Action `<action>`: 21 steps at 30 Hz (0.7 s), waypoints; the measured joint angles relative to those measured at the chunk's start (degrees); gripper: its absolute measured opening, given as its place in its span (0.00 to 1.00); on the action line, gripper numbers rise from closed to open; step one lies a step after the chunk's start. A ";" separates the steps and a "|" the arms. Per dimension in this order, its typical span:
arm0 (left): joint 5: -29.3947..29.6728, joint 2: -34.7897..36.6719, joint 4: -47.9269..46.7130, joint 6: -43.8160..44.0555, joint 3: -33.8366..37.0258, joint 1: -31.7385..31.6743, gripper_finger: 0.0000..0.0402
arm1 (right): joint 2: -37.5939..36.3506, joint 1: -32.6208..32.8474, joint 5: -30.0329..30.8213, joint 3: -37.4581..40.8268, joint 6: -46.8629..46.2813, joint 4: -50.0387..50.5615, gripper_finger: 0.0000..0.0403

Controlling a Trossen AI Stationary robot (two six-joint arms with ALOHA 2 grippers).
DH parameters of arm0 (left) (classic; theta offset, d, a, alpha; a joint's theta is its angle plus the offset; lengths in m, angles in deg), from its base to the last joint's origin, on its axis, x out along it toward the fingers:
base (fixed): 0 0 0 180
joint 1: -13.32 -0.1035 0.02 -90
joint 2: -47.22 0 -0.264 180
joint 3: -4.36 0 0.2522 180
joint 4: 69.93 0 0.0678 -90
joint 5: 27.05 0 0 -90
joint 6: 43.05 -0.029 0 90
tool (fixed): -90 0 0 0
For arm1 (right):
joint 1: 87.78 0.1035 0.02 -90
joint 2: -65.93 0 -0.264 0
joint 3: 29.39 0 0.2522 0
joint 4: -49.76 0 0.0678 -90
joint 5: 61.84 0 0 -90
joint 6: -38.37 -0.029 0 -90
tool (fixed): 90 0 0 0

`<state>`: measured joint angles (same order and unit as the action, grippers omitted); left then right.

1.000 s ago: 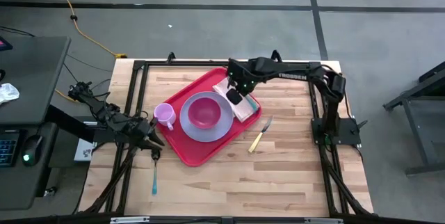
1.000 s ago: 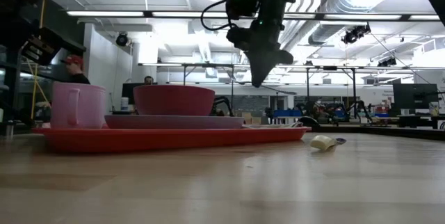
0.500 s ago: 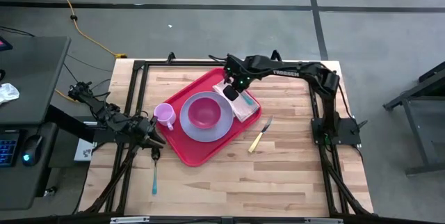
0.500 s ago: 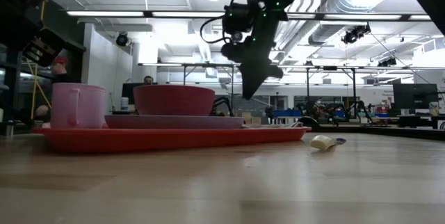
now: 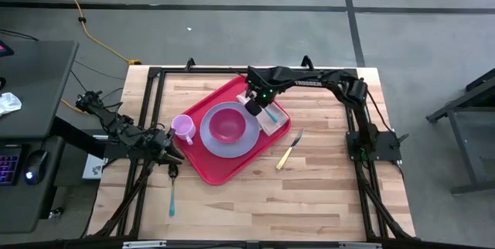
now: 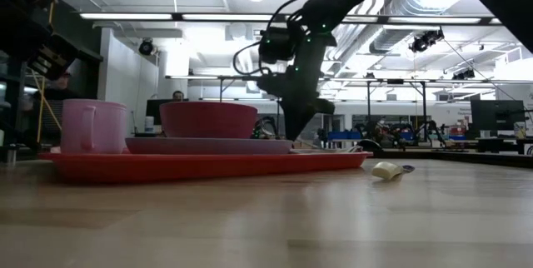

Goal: Set up tray
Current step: Put the blue fork on top of the table napkin on the red serving tray

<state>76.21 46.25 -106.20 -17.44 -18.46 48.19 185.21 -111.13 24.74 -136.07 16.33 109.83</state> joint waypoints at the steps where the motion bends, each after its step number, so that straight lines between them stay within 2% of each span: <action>1: 0.00 0.00 0.00 0.00 0.00 0.02 0.29 | 0.29 0.00 0.02 0.00 -0.14 0.04 0.00; 21: -0.02 0.00 -0.26 0.07 0.00 0.02 0.29 | 3.24 0.04 2.24 -0.02 -1.75 2.21 0.00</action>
<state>76.19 46.25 -106.45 -17.38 -18.46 48.21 188.45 -111.09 26.98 -136.10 14.58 112.04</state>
